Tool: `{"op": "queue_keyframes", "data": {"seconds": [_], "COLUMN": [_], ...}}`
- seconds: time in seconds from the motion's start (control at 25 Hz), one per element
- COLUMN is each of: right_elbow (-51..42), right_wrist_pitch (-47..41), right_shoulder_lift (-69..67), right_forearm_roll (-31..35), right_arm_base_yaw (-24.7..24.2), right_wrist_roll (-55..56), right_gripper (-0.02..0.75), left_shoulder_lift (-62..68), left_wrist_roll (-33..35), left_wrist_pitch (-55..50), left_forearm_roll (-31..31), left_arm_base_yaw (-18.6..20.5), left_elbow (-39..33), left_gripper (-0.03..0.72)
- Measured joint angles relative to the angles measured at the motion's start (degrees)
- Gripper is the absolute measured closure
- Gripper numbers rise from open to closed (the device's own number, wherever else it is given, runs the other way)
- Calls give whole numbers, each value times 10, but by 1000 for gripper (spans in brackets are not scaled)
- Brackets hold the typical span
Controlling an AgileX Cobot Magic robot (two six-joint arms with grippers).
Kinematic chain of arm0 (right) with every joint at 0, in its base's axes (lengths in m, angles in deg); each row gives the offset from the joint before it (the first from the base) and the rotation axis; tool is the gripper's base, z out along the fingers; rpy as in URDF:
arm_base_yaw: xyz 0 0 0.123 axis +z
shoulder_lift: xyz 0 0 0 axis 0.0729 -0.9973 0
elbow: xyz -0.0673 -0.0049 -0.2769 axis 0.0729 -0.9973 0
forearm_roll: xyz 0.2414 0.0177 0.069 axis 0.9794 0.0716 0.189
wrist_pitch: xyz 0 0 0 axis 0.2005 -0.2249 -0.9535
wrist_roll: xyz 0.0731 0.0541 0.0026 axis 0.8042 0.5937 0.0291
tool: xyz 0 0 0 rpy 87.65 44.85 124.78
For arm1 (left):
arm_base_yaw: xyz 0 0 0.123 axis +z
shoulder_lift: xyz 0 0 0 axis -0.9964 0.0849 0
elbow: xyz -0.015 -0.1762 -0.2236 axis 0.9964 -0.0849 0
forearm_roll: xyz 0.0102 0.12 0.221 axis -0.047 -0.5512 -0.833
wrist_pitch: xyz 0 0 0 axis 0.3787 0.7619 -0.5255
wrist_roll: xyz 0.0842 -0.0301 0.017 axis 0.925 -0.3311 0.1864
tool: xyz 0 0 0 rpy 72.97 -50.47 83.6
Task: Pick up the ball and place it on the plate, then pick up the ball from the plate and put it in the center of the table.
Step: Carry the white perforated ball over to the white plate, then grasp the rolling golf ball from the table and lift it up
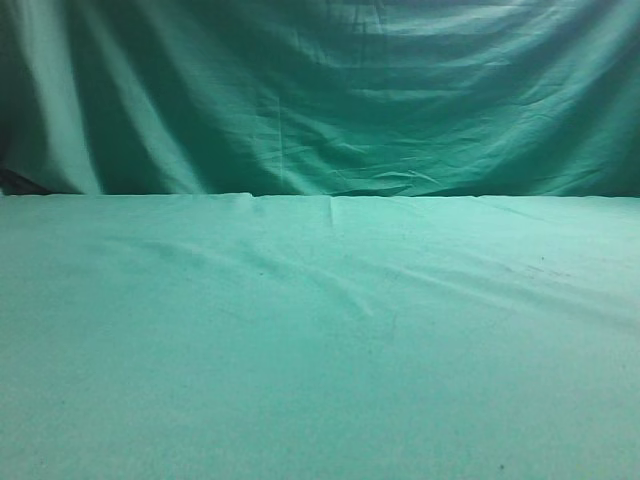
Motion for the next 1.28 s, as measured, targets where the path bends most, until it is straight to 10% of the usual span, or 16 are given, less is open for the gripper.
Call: {"op": "queue_keyframes", "data": {"seconds": [0.16, 0.44, 0.64, 0.92, 1.28], "right_elbow": [0, 0, 0, -1, -1], "right_wrist_pitch": [0, 0, 0, 0, 25], "right_shoulder_lift": [0, 0, 0, 0, 0], "right_forearm_roll": [0, 0, 0, 0, 11], "right_arm_base_yaw": [0, 0, 0, 0, 0], "right_wrist_roll": [0, 0, 0, 0, 2], "right_gripper": [738, 738, 738, 738, 738], "left_shoulder_lift": [0, -43, -106, -243, -444], "left_wrist_roll": [4, 164, 223, 262, 403], "left_wrist_pitch": [-34, -134, -159, -169, -80], "left_forearm_roll": [58, 284, 318, 336, 434], "left_arm_base_yaw": [0, 0, 0, 0, -38], "left_elbow": [44, 185, 208, 188, -51], "left_gripper": [113, 508, 688, 688, 688]}}
